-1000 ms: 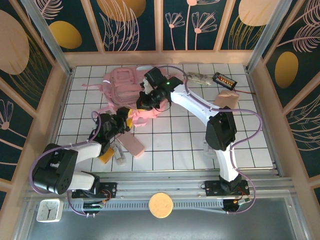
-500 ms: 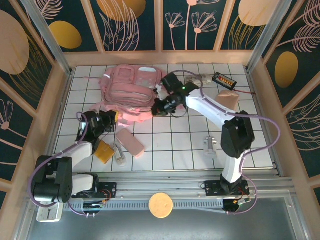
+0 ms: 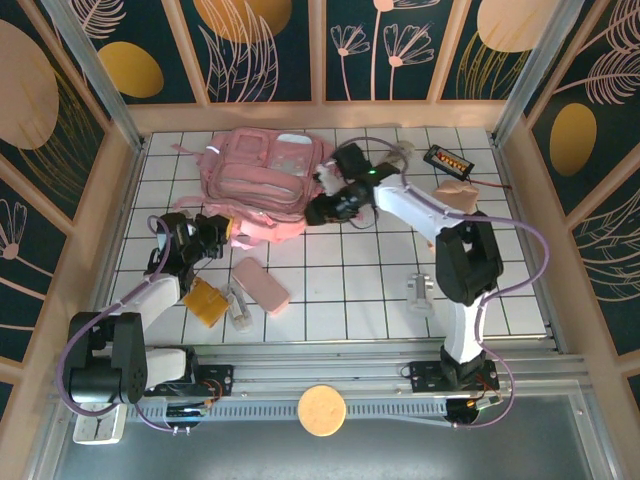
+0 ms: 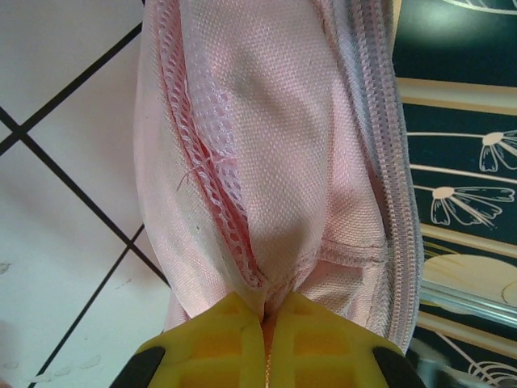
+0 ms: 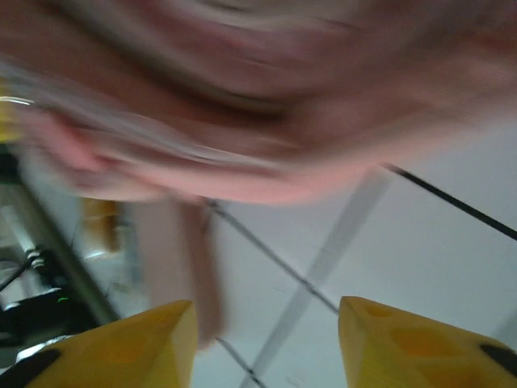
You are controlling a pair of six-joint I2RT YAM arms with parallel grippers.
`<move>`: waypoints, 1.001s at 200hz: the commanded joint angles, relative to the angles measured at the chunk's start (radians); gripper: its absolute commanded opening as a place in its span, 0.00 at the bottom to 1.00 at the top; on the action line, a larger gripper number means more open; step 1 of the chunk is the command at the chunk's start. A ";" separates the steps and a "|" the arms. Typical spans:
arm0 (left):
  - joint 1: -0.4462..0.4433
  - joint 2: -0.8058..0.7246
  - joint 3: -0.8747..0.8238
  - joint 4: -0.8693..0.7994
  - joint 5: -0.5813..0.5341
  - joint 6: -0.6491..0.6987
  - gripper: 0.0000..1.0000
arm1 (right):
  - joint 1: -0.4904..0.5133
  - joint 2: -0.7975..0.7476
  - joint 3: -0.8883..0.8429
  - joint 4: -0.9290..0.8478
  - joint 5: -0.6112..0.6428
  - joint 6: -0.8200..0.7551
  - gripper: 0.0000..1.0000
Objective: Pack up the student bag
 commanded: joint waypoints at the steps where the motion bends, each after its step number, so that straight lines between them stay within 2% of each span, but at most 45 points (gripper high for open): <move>1: 0.004 -0.008 -0.014 0.081 0.055 0.015 0.00 | 0.102 0.063 0.079 0.112 -0.169 0.117 0.57; 15: 0.005 -0.009 -0.031 0.091 0.063 0.013 0.00 | 0.121 0.110 0.129 0.110 -0.148 0.153 0.64; 38: 0.005 -0.020 -0.046 0.093 0.070 0.015 0.00 | 0.126 0.169 0.203 0.061 -0.102 0.157 0.66; 65: 0.005 -0.021 -0.066 0.122 0.077 -0.004 0.00 | 0.126 0.207 0.247 0.021 -0.079 0.148 0.67; 100: 0.005 -0.022 -0.083 0.138 0.079 -0.010 0.00 | 0.126 0.204 0.299 -0.072 0.024 0.106 0.66; 153: 0.005 -0.015 -0.092 0.152 0.081 -0.012 0.00 | 0.117 0.164 0.272 -0.161 0.072 0.057 0.66; 200: 0.005 -0.017 -0.086 0.139 0.085 -0.009 0.00 | 0.103 0.233 0.329 -0.186 0.081 0.011 0.66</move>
